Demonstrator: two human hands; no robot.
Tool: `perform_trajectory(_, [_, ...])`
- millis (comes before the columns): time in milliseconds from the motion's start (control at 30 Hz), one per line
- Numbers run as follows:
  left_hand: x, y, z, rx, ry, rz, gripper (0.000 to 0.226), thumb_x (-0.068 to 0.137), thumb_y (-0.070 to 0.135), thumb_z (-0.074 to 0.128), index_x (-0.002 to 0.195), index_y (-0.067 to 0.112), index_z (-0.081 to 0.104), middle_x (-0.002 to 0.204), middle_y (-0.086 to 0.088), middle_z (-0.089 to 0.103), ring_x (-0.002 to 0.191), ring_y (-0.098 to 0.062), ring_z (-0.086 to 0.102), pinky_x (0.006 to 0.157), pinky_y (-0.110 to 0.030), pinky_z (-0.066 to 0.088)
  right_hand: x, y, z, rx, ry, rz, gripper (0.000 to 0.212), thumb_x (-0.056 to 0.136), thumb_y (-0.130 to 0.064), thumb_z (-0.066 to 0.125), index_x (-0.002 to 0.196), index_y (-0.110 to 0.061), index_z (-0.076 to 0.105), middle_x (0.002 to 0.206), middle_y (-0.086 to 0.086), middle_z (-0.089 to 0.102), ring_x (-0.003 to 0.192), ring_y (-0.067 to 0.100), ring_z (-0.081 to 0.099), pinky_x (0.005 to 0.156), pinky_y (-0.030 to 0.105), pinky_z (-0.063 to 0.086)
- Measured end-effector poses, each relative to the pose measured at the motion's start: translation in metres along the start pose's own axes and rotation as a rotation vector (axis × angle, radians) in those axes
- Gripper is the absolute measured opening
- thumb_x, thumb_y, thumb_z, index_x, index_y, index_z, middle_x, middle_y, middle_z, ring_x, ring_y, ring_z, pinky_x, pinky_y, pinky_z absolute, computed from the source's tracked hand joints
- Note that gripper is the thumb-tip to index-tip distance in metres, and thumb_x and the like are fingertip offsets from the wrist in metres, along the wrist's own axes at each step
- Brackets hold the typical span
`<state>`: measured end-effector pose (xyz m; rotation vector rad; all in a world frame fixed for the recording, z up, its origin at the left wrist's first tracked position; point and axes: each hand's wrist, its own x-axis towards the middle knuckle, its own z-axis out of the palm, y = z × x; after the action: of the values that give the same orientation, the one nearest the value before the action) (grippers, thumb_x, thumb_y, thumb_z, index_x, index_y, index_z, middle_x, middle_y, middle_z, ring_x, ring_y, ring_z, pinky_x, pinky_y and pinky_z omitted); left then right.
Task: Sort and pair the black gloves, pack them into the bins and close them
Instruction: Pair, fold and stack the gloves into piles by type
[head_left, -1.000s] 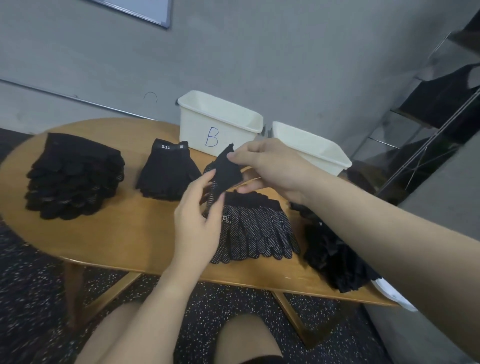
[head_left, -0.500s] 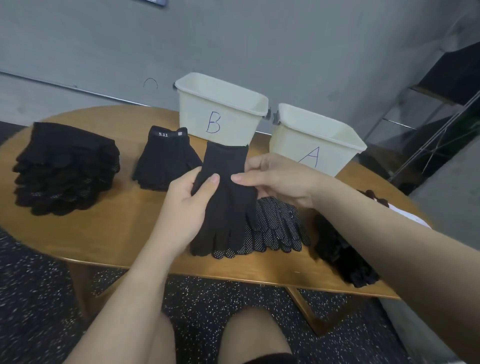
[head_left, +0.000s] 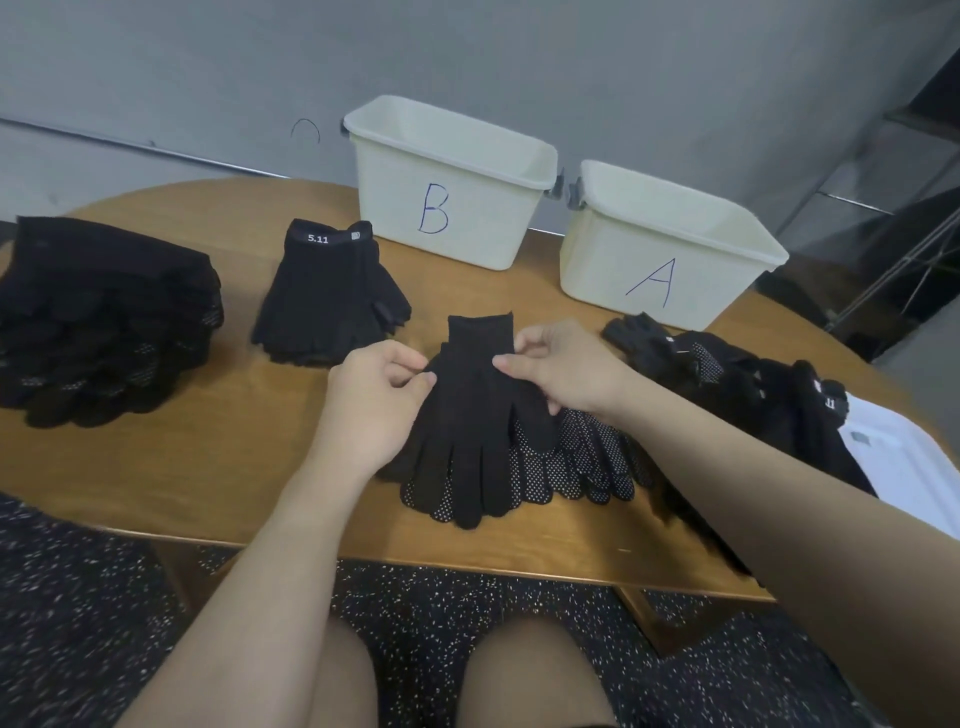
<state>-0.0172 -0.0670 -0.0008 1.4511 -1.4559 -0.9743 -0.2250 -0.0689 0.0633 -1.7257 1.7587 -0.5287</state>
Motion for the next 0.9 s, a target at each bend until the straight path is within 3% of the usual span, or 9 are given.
perform_trajectory(133, [0.003, -0.006, 0.004, 0.087, 0.018, 0.015, 0.007, 0.097, 0.021, 0.072, 0.104, 0.023, 0.074, 0.085, 0.012, 0.075, 0.086, 0.0, 0.066, 0.071, -0.014, 0.045, 0.01, 0.014, 0.005, -0.006, 0.034, -0.019, 0.03, 0.101, -0.03, 0.066, 0.08, -0.013, 0.055, 0.085, 0.029, 0.066, 0.032, 0.004, 0.038, 0.04, 0.015, 0.038])
perform_trajectory(300, [0.002, -0.008, 0.007, 0.163, 0.074, 0.033, 0.005, 0.097, 0.019, 0.071, 0.101, 0.023, 0.073, 0.078, 0.013, 0.074, 0.08, 0.002, 0.065, 0.067, -0.007, 0.04, 0.017, 0.028, 0.013, 0.016, 0.067, -0.055, 0.026, 0.1, -0.031, 0.067, 0.082, -0.012, 0.063, 0.071, 0.01, 0.067, 0.035, 0.005, 0.043, 0.041, 0.016, 0.039])
perform_trajectory(400, [-0.001, -0.008, 0.007, 0.206, 0.102, 0.052, 0.007, 0.097, 0.021, 0.071, 0.103, 0.022, 0.073, 0.076, 0.016, 0.071, 0.076, 0.005, 0.061, 0.064, -0.005, 0.036, 0.018, 0.031, 0.016, 0.037, 0.113, -0.08, 0.021, 0.099, -0.031, 0.069, 0.08, -0.022, 0.065, 0.072, -0.004, 0.069, 0.036, 0.0, 0.048, 0.041, 0.011, 0.038])
perform_trajectory(633, [-0.005, -0.008, 0.006, 0.264, 0.113, 0.071, 0.009, 0.097, 0.021, 0.07, 0.105, 0.021, 0.074, 0.072, 0.018, 0.066, 0.071, 0.013, 0.059, 0.055, -0.002, 0.039, 0.018, 0.029, 0.021, -0.031, 0.151, -0.053, 0.019, 0.098, -0.033, 0.069, 0.081, -0.026, 0.067, 0.081, -0.002, 0.074, 0.047, -0.007, 0.057, 0.048, 0.007, 0.039])
perform_trajectory(733, [-0.005, -0.008, 0.005, 0.294, 0.121, 0.066, 0.012, 0.097, 0.022, 0.071, 0.109, 0.021, 0.073, 0.076, 0.018, 0.067, 0.069, 0.006, 0.057, 0.06, -0.006, 0.035, 0.016, 0.027, 0.027, -0.094, 0.197, -0.04, 0.018, 0.097, -0.034, 0.069, 0.083, -0.024, 0.069, 0.074, -0.005, 0.072, 0.059, -0.001, 0.061, 0.053, 0.012, 0.038])
perform_trajectory(900, [-0.01, -0.005, 0.004, 0.401, 0.12, 0.092, 0.016, 0.099, 0.026, 0.069, 0.114, 0.022, 0.072, 0.089, 0.011, 0.073, 0.075, -0.006, 0.06, 0.067, -0.021, 0.046, 0.008, 0.024, 0.035, -0.175, 0.339, -0.057, 0.015, 0.096, -0.032, 0.068, 0.084, -0.023, 0.068, 0.067, -0.007, 0.066, 0.066, 0.009, 0.062, 0.063, 0.028, 0.047])
